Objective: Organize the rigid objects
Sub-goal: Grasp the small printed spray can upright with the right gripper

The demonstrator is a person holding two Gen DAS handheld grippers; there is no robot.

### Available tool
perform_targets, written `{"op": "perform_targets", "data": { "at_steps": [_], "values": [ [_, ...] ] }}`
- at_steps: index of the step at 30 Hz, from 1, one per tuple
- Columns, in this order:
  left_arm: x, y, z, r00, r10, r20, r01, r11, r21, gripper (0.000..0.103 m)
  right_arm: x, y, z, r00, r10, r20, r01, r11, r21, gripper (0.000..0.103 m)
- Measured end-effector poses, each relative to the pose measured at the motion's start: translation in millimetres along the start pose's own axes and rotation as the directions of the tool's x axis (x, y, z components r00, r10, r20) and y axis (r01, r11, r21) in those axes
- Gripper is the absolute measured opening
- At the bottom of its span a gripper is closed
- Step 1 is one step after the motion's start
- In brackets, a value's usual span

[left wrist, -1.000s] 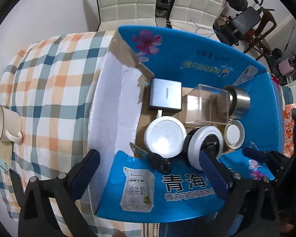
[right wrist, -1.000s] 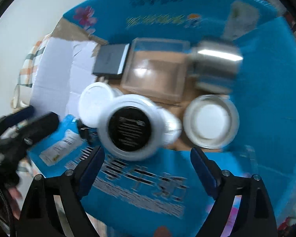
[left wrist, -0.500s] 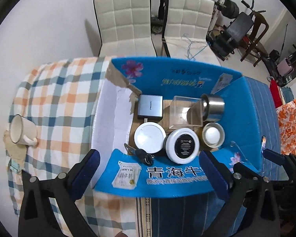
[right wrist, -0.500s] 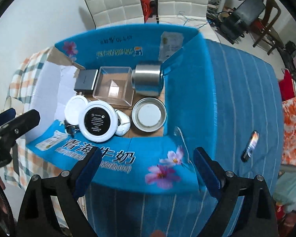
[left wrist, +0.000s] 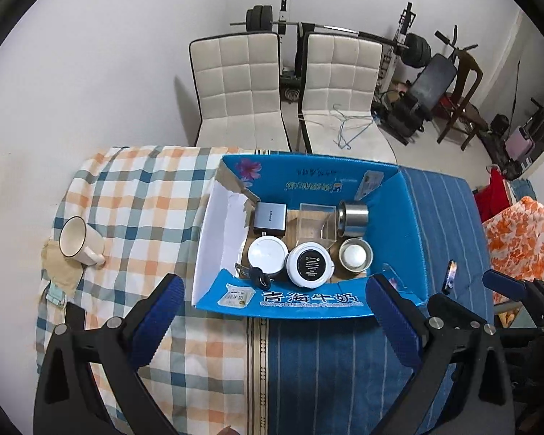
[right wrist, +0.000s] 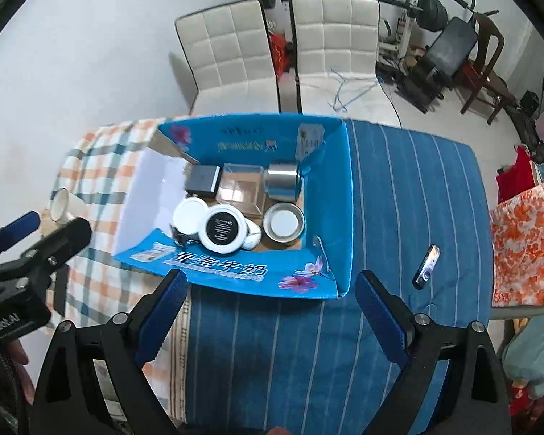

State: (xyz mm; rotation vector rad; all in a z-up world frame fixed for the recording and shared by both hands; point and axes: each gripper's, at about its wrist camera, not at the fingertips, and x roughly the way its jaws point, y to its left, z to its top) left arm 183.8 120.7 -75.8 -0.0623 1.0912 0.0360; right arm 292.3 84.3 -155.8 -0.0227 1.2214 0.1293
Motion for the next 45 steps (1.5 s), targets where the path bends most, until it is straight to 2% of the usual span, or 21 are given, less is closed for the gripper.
{"op": "perform_targets", "data": {
  "at_steps": [4, 10, 15, 19, 22, 26, 31, 34, 36, 38, 39, 41, 43, 45],
  "values": [
    [-12, -6, -1, 1.000, -0.002, 0.019, 0.002, 1.000, -0.010, 0.103, -23, 0, -3, 0.999, 0.019, 0.029, -0.018, 1.000, -0.012, 0.096],
    [-16, -24, 0, 1.000, -0.006, 0.029, 0.005, 1.000, 0.004, 0.103, -33, -19, -5, 0.999, 0.031, 0.038, -0.032, 0.999, 0.013, 0.096],
    [0, -55, 5, 0.999, -0.028, 0.022, 0.028, 1.000, 0.014, 0.103, -28, -63, -7, 1.000, 0.006, 0.024, -0.008, 0.995, 0.096, 0.096],
    [39, -100, 13, 0.998, -0.059, -0.012, 0.059, 0.997, 0.043, 0.103, -10, -123, -9, 0.998, -0.052, -0.020, 0.055, 0.978, 0.202, 0.096],
    [80, -135, 17, 0.996, -0.067, -0.055, 0.071, 0.995, 0.064, 0.103, 15, -175, -10, 0.992, -0.101, -0.076, 0.119, 0.951, 0.284, 0.096],
    [128, -163, 17, 0.992, -0.062, -0.114, 0.070, 0.995, 0.071, 0.103, 67, -237, -14, 0.975, -0.146, -0.169, 0.200, 0.905, 0.376, 0.096],
    [181, -174, 18, 0.982, -0.027, -0.189, 0.040, 0.997, 0.067, 0.103, 154, -286, -18, 0.954, -0.103, -0.281, 0.226, 0.863, 0.452, 0.095],
    [201, -171, 18, 0.973, -0.017, -0.230, 0.029, 0.998, 0.050, 0.103, 200, -296, -18, 0.935, -0.095, -0.342, 0.255, 0.851, 0.460, 0.092],
    [210, -170, 18, 0.967, -0.014, -0.254, 0.025, 0.999, 0.040, 0.103, 227, -302, -20, 0.919, -0.066, -0.388, 0.261, 0.841, 0.474, 0.084],
    [218, -169, 20, 0.963, -0.009, -0.269, 0.018, 0.999, 0.031, 0.103, 243, -304, -21, 0.909, -0.075, -0.410, 0.285, 0.829, 0.481, 0.083],
    [219, -168, 20, 0.961, -0.006, -0.275, 0.015, 0.999, 0.032, 0.103, 241, -301, -16, 0.914, -0.113, -0.388, 0.300, 0.833, 0.464, 0.080],
    [222, -169, 20, 0.960, -0.008, -0.280, 0.017, 0.999, 0.030, 0.103, 241, -296, -10, 0.916, -0.133, -0.378, 0.307, 0.840, 0.448, 0.074],
    [224, -167, 21, 0.959, -0.007, -0.283, 0.017, 0.999, 0.033, 0.103, 240, -288, -7, 0.918, -0.141, -0.371, 0.307, 0.845, 0.438, 0.058],
    [226, -165, 18, 0.957, -0.009, -0.288, 0.019, 0.999, 0.032, 0.103, 239, -279, -4, 0.917, -0.155, -0.368, 0.310, 0.857, 0.412, 0.033]
  ]
}}
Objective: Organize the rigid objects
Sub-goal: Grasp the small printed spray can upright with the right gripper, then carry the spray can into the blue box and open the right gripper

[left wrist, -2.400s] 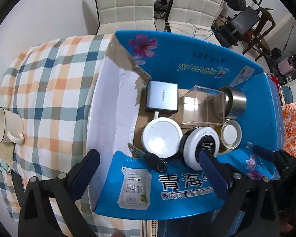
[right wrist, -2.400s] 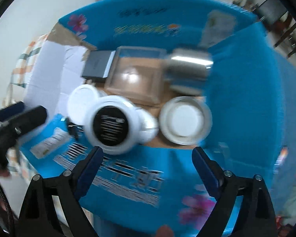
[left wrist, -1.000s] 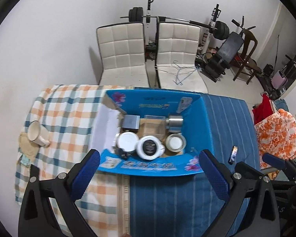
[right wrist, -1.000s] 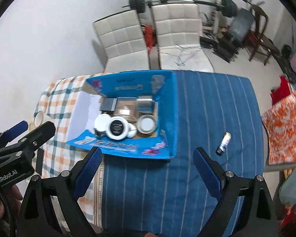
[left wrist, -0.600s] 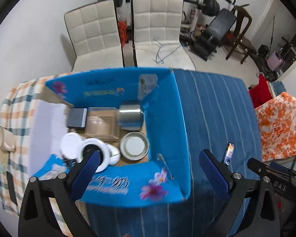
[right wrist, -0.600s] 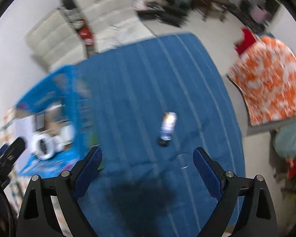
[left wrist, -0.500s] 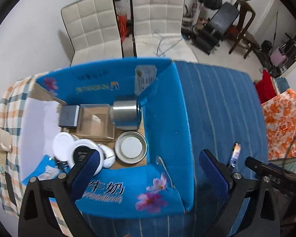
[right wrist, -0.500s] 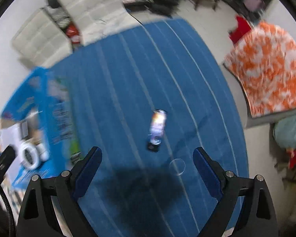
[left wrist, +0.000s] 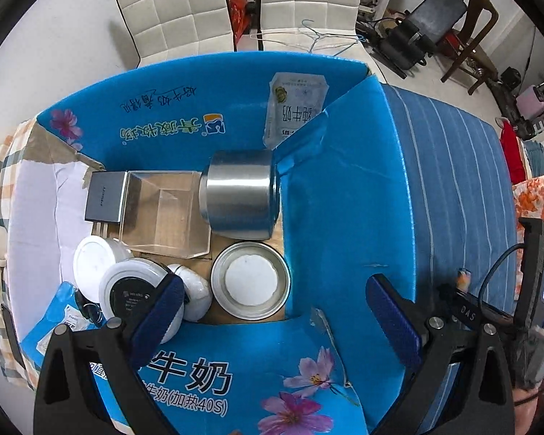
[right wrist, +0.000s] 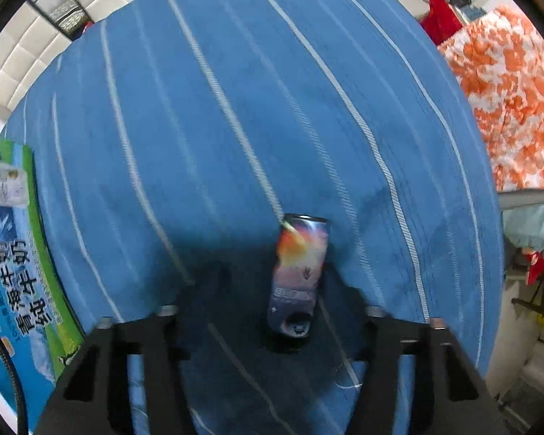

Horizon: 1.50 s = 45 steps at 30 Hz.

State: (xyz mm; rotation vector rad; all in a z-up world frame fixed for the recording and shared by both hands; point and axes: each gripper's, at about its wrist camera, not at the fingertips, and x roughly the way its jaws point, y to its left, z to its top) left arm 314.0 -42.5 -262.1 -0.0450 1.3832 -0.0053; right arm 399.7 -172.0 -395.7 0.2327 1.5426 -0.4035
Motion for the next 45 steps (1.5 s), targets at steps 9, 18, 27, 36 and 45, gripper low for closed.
{"op": "perform_targets", "data": {
  "at_steps": [9, 18, 27, 36, 45],
  "values": [
    [-21, 19, -19, 0.999, -0.045, 0.003, 0.045, 0.999, 0.014, 0.103, -35, 9, -34, 0.998, 0.023, 0.059, -0.022, 1.000, -0.023, 0.027],
    [-120, 109, -39, 0.984, -0.073, 0.164, 0.088, 0.993, -0.082, 0.103, -177, 52, -84, 0.946, 0.225, 0.234, -0.185, 0.966, -0.181, 0.027],
    [-135, 154, -35, 0.972, -0.037, 0.233, 0.058, 0.995, -0.081, 0.103, -188, 168, -109, 0.947, 0.243, 0.212, -0.163, 0.928, -0.336, 0.027],
    [-62, 176, -16, 0.992, 0.016, 0.127, -0.009, 0.998, -0.056, 0.103, -108, 213, -94, 0.987, 0.084, 0.137, -0.036, 0.946, -0.322, 0.027],
    [-26, 180, -23, 0.999, 0.012, 0.052, -0.010, 0.999, -0.031, 0.103, -74, 221, -97, 0.988, -0.017, 0.151, 0.064, 0.949, -0.309, 0.027]
  ]
}}
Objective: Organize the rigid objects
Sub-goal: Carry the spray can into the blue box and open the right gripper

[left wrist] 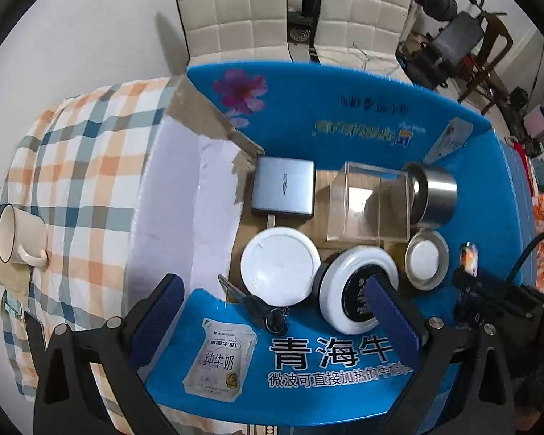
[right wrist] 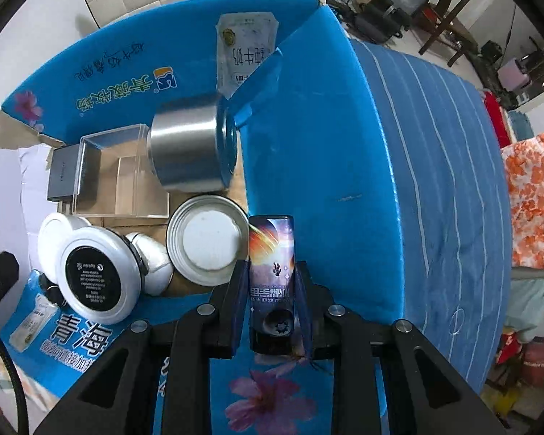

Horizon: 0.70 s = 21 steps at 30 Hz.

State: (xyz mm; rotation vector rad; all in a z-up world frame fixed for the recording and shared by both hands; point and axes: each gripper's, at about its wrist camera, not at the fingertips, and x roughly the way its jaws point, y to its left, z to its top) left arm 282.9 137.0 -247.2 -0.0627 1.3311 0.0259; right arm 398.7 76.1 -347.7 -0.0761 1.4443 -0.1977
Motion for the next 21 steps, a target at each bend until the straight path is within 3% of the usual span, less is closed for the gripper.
{"op": "perform_targets", "data": {
  "at_steps": [13, 21],
  "values": [
    [21, -4, 3, 0.999, 0.006, -0.039, -0.005, 1.000, 0.025, 0.103, 24, -2, 13, 0.998, 0.034, -0.059, -0.034, 0.999, 0.006, 0.027],
    [20, -2, 8, 0.999, 0.025, -0.034, -0.024, 0.999, 0.032, 0.103, 27, -4, 10, 0.995, 0.061, -0.081, -0.060, 0.998, 0.017, 0.037]
  ]
}}
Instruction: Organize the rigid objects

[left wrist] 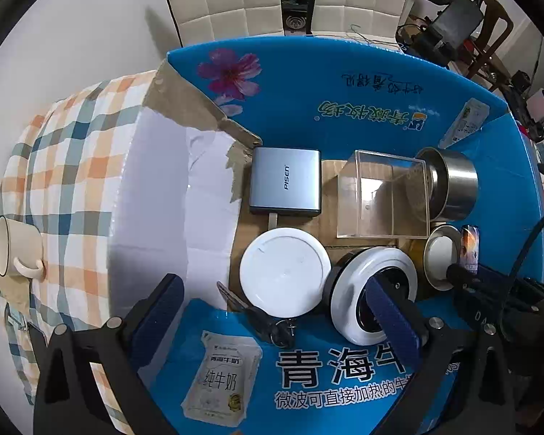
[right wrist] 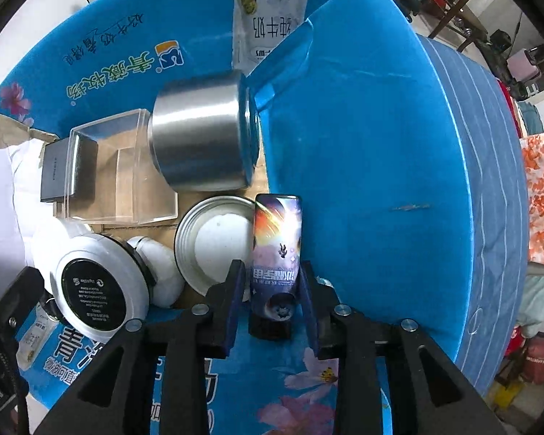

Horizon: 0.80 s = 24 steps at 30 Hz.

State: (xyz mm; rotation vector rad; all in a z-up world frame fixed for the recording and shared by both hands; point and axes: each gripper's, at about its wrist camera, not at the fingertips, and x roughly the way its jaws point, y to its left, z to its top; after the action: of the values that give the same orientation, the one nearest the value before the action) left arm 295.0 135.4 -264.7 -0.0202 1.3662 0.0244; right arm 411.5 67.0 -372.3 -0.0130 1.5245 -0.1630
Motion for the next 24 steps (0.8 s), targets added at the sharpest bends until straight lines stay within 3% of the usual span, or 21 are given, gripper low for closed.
{"op": "perform_targets", "data": {
  "at_steps": [5, 7, 8, 9, 16, 19, 24],
  "values": [
    [-10, 5, -1, 1.000, 0.011, 0.013, -0.010, 1.000, -0.003, 0.103, -16, 7, -11, 1.000, 0.018, 0.021, -0.018, 1.000, -0.010, 0.056],
    [-15, 7, -2, 1.000, 0.017, 0.017, -0.017, 1.000, -0.005, 0.103, -24, 8, -14, 0.999, 0.023, 0.033, -0.022, 1.000, -0.019, 0.071],
    [-18, 8, -3, 1.000, 0.018, 0.018, -0.018, 1.000, -0.007, 0.103, -28, 8, -16, 0.999, 0.019, 0.041, -0.019, 1.000, -0.022, 0.085],
    [-21, 8, -4, 1.000, 0.018, 0.021, -0.018, 1.000, -0.009, 0.103, -32, 7, -18, 0.998, 0.020, 0.054, -0.019, 1.000, -0.024, 0.090],
    [-73, 10, -18, 0.997, 0.013, 0.076, -0.010, 0.999, -0.032, 0.103, -78, -5, -35, 0.993, 0.052, 0.104, -0.050, 0.998, -0.027, 0.090],
    [-113, 7, -28, 0.993, 0.005, 0.116, -0.001, 1.000, -0.031, 0.103, -123, -13, -54, 0.983, 0.073, 0.166, -0.067, 0.997, -0.042, 0.090],
    [-192, 0, -53, 0.978, -0.036, 0.204, 0.042, 0.999, -0.025, 0.103, -222, -24, -96, 0.949, 0.122, 0.291, -0.102, 0.991, -0.083, 0.091]
  ]
}}
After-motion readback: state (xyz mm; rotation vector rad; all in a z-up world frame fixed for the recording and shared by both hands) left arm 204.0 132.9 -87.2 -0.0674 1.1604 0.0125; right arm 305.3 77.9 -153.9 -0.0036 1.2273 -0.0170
